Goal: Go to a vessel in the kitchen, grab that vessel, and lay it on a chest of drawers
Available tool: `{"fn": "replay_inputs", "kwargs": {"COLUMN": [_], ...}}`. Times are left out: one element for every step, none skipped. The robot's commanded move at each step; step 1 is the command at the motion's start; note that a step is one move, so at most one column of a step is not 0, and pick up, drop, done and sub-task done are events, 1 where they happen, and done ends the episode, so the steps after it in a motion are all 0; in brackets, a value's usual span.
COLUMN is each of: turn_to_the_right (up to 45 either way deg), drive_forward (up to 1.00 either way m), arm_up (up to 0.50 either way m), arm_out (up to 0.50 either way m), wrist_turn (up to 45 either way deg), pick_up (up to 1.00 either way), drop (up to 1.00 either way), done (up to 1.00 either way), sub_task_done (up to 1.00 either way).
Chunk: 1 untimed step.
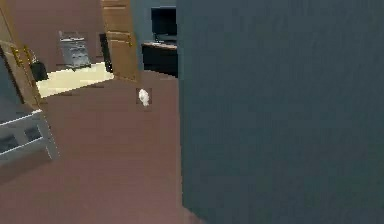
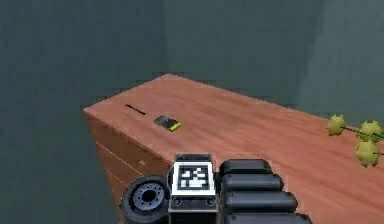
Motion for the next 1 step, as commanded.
{"fn": "replay_inputs", "kwargs": {"turn_to_the_right": [45.0], "drive_forward": [0.0], "arm_up": [0.0], "arm_out": [0.0], "wrist_turn": [0.0], "pick_up": [0.0], "drop": [0.0], "done": [0.0], "sub_task_done": [0.0]}}
